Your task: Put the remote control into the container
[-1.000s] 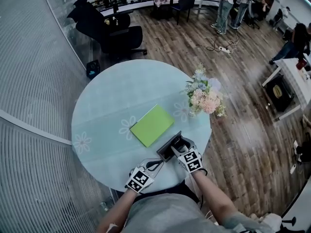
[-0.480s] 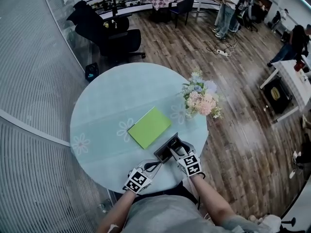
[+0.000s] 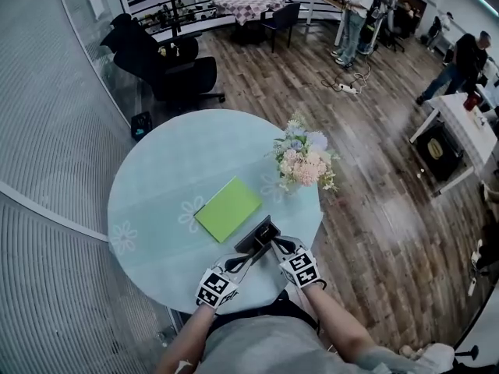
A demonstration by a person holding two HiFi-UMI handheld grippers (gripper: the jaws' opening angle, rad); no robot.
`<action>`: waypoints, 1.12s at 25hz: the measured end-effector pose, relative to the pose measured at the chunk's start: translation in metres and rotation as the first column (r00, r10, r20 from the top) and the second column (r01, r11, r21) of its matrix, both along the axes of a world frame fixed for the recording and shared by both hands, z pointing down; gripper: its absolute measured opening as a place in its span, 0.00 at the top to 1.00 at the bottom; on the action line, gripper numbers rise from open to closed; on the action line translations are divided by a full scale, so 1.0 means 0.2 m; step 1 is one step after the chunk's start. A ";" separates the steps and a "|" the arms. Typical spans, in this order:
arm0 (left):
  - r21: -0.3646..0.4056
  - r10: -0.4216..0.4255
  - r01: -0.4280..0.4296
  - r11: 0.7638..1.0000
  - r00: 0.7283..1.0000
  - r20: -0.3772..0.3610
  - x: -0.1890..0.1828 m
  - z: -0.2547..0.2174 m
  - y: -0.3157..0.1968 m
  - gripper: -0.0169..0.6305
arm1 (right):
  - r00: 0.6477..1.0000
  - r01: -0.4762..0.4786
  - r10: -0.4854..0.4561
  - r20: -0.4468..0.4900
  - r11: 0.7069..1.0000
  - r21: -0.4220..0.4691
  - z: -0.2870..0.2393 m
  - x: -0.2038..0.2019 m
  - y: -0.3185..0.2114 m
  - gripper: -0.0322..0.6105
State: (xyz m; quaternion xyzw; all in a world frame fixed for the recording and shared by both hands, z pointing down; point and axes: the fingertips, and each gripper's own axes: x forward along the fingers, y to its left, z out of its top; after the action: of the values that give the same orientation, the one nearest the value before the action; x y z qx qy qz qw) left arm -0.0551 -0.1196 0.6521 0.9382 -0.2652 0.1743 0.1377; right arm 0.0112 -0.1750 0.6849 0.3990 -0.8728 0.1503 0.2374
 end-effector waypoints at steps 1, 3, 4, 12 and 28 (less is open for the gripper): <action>0.001 -0.007 0.007 1.000 1.000 -0.003 0.01 -0.01 0.00 0.98 | 1.000 0.006 -0.006 -0.002 1.000 -0.001 0.00 0.02 0.01 0.92; 0.004 -0.022 0.022 1.000 1.000 -0.009 0.04 -0.02 -0.01 0.98 | 1.000 0.021 -0.021 -0.001 1.000 -0.008 -0.01 0.04 0.03 0.92; 0.005 -0.031 0.031 1.000 0.999 -0.010 0.05 -0.03 -0.01 0.98 | 1.000 0.029 -0.029 0.004 0.999 -0.014 -0.02 0.06 0.04 0.92; -0.010 -0.098 0.098 0.995 0.995 0.014 0.10 -0.05 0.02 0.98 | 0.992 0.107 -0.102 0.079 0.993 -0.059 -0.10 0.13 0.10 0.92; 0.002 -0.239 0.239 0.971 0.971 0.029 0.21 -0.13 0.09 0.98 | 0.952 0.291 -0.287 0.110 0.957 -0.020 -0.20 0.17 0.15 0.92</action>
State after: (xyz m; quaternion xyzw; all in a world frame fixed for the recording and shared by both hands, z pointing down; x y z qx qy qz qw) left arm -0.0133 -0.1022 0.6260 0.8967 -0.3782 0.1701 0.1544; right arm 0.0461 -0.1459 0.6441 0.2543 -0.9303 0.1505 0.2174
